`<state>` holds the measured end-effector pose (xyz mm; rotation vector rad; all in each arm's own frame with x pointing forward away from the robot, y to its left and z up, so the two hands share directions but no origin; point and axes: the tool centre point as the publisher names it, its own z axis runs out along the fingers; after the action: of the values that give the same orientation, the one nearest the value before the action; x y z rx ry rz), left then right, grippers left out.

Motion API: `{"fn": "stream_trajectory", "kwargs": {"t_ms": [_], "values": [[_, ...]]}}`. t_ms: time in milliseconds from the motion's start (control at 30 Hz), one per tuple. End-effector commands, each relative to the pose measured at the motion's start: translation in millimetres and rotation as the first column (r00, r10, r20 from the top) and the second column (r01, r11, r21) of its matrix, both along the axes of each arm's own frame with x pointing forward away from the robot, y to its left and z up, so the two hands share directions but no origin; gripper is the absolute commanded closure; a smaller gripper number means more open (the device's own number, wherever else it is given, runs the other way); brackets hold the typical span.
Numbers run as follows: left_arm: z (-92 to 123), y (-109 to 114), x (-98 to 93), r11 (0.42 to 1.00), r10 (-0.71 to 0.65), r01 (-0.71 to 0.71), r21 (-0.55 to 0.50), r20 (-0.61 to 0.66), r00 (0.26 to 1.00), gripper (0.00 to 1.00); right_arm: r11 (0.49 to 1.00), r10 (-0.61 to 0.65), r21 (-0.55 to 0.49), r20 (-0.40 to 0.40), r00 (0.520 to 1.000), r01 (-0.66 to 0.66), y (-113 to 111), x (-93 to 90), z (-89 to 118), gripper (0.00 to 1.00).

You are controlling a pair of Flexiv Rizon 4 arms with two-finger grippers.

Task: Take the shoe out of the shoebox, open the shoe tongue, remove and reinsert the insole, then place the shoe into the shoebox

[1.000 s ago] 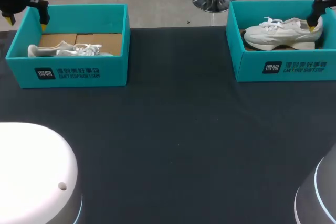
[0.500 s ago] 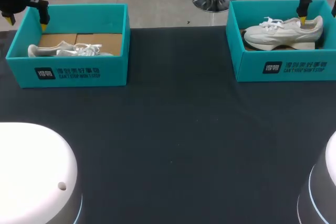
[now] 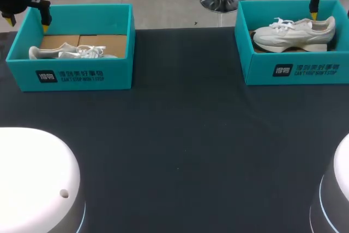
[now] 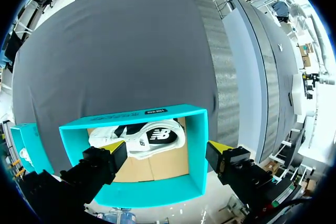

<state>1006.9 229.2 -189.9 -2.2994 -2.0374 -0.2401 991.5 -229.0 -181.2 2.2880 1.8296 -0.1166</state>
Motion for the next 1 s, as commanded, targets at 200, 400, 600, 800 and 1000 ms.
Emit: {"fn": "stream_trajectory", "kwargs": {"t_ms": [200,400,600,800,1000], "values": [[1,0,-1.3,1.000,-0.001,0.001,0.001,0.002,1.000,0.00,0.991,-0.120,0.045,-0.132,0.984,0.127,-13,48.0,-31,0.00],[1,0,-1.3,1.000,-0.001,0.001,0.001,0.002,1.000,0.00,0.993,-0.017,0.111,-0.123,0.992,0.031,-29,59.2,-49,0.00],[1,0,-1.3,1.000,-0.001,0.001,0.001,0.002,1.000,0.00,0.996,-0.014,0.082,-0.134,0.991,0.025,-32,60.4,-48,0.00],[1,0,-1.3,1.000,-0.001,0.001,0.001,0.002,1.000,0.00,0.996,-0.014,0.082,-0.134,0.991,0.025,-32,60.4,-48,0.00],[1,0,-1.3,1.000,-0.001,0.001,0.001,0.002,1.000,0.00,0.996,-0.014,0.082,-0.134,0.991,0.025,-32,60.4,-48,0.00]]}}
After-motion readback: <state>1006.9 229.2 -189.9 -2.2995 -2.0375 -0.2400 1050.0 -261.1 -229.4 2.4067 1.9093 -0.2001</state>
